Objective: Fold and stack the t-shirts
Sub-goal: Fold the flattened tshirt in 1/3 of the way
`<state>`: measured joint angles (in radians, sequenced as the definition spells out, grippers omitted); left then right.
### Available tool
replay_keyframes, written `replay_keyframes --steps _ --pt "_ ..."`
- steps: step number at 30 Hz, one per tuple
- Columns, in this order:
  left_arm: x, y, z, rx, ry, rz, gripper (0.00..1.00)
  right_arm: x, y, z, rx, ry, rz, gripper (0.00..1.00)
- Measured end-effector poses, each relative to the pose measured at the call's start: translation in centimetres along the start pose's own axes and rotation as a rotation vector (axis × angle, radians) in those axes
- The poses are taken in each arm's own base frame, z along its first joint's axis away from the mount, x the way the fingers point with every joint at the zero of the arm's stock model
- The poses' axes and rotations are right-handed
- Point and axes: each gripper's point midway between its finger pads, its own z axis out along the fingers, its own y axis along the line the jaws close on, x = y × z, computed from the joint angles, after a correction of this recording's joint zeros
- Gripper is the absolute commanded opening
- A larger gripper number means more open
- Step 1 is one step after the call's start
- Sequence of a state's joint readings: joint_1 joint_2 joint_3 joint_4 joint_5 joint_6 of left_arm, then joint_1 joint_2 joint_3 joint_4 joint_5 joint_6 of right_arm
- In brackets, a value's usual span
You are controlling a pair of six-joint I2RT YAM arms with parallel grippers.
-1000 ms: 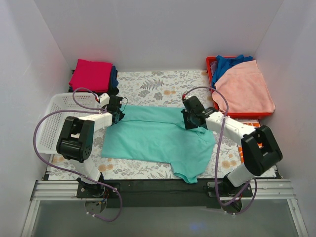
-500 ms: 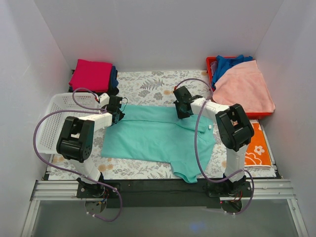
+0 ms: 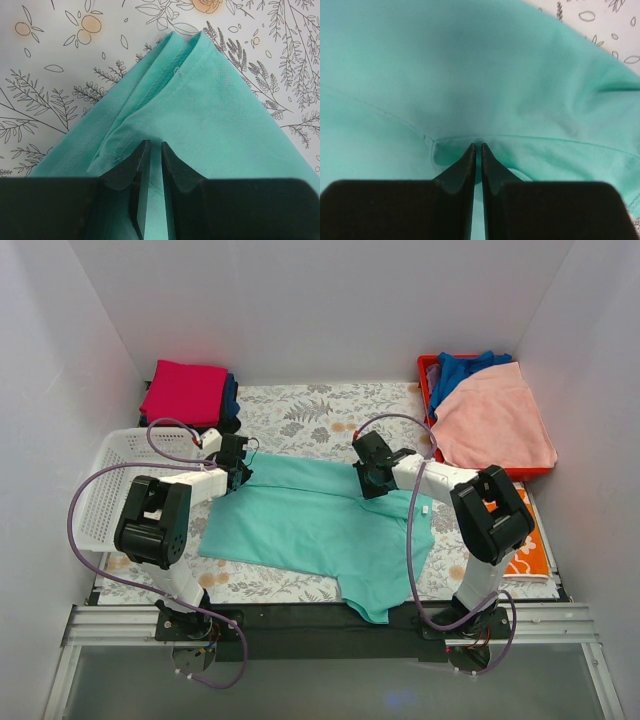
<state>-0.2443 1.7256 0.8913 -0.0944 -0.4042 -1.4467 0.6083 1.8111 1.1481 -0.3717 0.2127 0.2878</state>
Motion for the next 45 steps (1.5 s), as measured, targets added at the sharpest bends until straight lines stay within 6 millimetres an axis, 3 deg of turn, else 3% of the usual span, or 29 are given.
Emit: replay_keyframes --steps 8,15,21,25,26,30,36,42,45 --pt "0.0 0.0 0.0 0.0 0.0 0.0 0.14 2.4 1.4 -1.6 -0.034 0.018 -0.022 0.12" --pt "0.0 0.0 0.0 -0.002 -0.002 -0.001 0.14 5.3 4.1 -2.8 -0.091 0.055 -0.058 0.11" --pt "0.0 0.0 0.0 -0.002 -0.002 0.0 0.14 5.8 5.3 -4.9 -0.117 0.014 -0.054 0.18" --pt "-0.1 0.0 0.0 -0.001 -0.003 0.0 0.14 4.1 3.8 -6.6 -0.067 -0.064 -0.017 0.2" --pt "-0.1 0.0 0.0 -0.002 -0.003 0.0 0.14 3.7 3.3 -6.8 -0.054 -0.081 -0.006 0.25" --pt "0.0 0.1 0.0 -0.001 -0.003 0.001 0.15 2.3 0.2 -6.8 0.014 -0.11 0.061 0.3" --pt "0.0 0.1 -0.1 0.007 -0.01 -0.003 0.2 2.4 -5.5 -4.2 0.122 -0.043 0.16 0.41" --pt "0.1 0.5 -0.4 0.004 -0.012 -0.003 0.25 3.7 -7.9 -1.5 0.138 0.039 0.201 0.45" --pt "0.1 0.6 -0.4 0.002 -0.013 -0.004 0.27 3.2 -8.2 -0.9 0.12 0.038 0.215 0.45"
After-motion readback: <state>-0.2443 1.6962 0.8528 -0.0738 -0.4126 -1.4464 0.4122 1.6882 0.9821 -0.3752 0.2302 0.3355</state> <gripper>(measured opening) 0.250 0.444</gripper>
